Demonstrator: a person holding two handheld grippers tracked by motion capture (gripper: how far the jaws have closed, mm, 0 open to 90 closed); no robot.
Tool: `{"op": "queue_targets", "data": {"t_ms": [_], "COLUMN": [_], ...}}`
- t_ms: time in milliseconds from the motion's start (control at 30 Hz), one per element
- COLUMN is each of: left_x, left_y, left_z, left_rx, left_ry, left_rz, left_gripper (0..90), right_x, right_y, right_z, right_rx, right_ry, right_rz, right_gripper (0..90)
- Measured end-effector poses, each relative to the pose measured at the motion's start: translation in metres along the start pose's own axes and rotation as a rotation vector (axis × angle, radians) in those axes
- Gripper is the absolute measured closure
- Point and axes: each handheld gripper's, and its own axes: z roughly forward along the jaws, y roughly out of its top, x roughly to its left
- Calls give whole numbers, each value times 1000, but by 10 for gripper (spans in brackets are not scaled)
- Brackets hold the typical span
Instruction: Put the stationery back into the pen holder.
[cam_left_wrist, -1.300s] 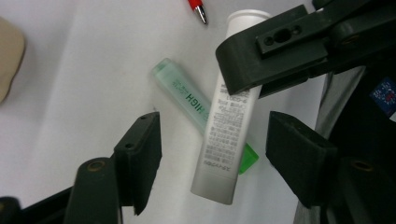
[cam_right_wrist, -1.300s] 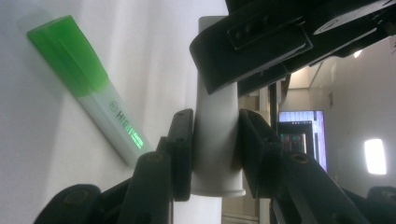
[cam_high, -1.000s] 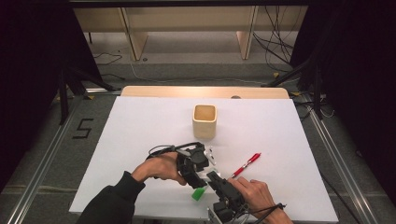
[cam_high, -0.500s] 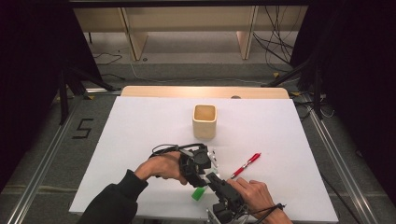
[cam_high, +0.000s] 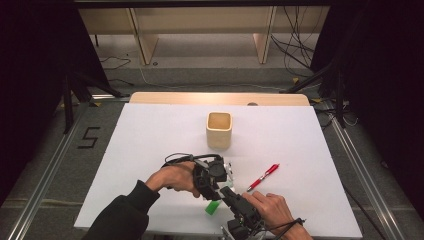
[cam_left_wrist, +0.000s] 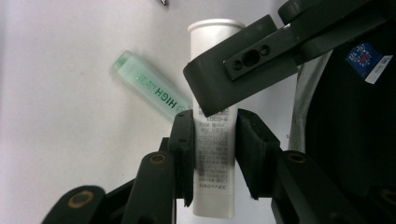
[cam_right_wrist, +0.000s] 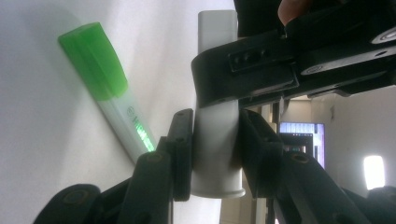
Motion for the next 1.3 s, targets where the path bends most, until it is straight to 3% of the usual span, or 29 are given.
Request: {"op": "queue_targets", "data": {"t_ms": [100,233,300,467,600,700,733,933,1000,1033,1300], "left_x": [1,1,3,8,13,15,16,20,22,23,29], "left_y": [0,-2,-4,-11,-19,-23,-25,-33,-37,-38,-50], "left_z": [0,-1,-3,-12,-17,-18,-18,-19,-20,-20,-25], "left_rx": [-2,-2,-11,-53,-79,-98,-104,-193,-234,-249,-415], "left_ry": [-10,-20,-13,3,18,33,39,68,82,91,174], "left_rz": [-3,0,-14,-51,-87,-123,-130,-201,-229,-243,-355], "left_gripper": [691,697,699,699,699,699,699,699,699,699,699], "right_x": [0,-4,-7,-11,-15,-18,-21,-29,-32,-34,-39], "right_y": [1,-1,-2,-7,-15,-22,-26,-43,-48,-52,-75], "right_z": [0,-2,-4,-10,-15,-19,-19,-24,-25,-25,-25], "right_rx": [-1,5,14,11,-5,-5,-15,-15,-33,-50,-114], "right_ry": [9,12,8,5,6,-7,-6,36,51,73,190], "right_rz": [8,16,28,66,164,277,292,587,698,777,1201], "right_gripper": [663,554,482,399,372,362,361,341,332,332,287]}}
